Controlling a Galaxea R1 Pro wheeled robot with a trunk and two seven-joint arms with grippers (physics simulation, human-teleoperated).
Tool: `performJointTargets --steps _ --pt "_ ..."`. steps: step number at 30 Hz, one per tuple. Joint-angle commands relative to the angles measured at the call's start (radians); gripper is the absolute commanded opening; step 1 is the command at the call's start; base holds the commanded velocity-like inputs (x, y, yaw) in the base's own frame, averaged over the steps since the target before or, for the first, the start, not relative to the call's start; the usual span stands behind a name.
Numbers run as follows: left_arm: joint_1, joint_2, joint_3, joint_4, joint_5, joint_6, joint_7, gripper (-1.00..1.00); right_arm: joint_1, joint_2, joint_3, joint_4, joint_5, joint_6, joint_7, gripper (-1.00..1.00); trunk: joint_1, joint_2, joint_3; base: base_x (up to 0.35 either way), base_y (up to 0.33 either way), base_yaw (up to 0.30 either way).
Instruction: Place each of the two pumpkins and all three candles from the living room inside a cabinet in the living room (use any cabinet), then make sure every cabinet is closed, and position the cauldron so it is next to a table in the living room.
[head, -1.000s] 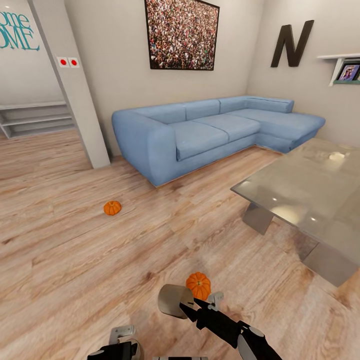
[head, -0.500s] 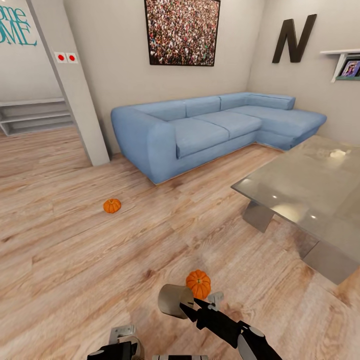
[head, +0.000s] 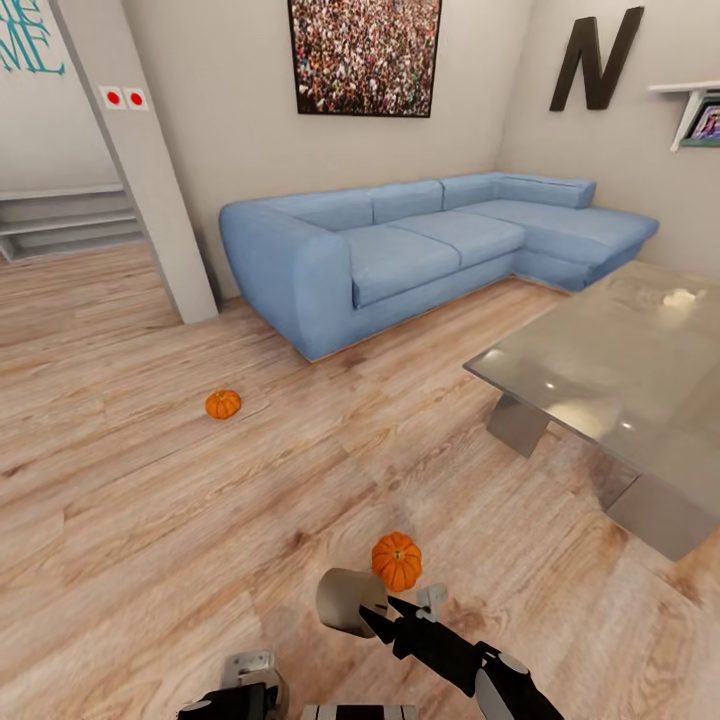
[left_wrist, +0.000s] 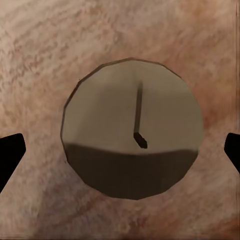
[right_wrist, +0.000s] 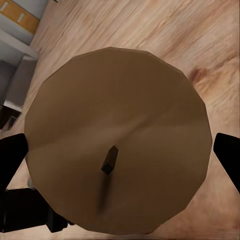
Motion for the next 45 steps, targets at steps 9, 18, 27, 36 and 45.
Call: performJointTargets --steps 9,18,27,36,45 --pt "0.0 -0.01 -0.048 -0.003 0.009 0.0 0.009 1.0 -0.001 0.0 0.002 0.0 -0.01 0.001 0.002 -1.0 0.002 -0.001 -0.016 0.0 0.0 0.0" --pt "0.0 -0.01 -0.05 -0.003 0.008 0.0 0.01 1.0 -0.001 0.0 0.002 0.0 -0.01 0.001 0.002 -1.0 0.003 -0.002 -0.028 0.0 0.0 0.0" --pt "0.0 -0.009 -0.05 -0.003 0.009 0.0 0.01 1.0 -0.001 0.0 0.002 0.0 -0.009 0.001 0.002 -1.0 0.004 -0.003 -0.04 0.0 0.0 0.0" --pt "0.0 -0.009 -0.046 -0.003 0.01 -0.001 0.01 1.0 -0.001 -0.003 0.002 -0.003 -0.009 0.001 0.092 -1.0 0.006 -0.003 -0.051 0.0 0.0 0.0" --pt "0.0 -0.009 -0.047 -0.003 0.01 -0.001 0.009 1.0 -0.001 -0.04 0.001 0.0 -0.014 0.004 0.258 -1.0 0.006 -0.003 -0.051 0.0 0.0 0.0"
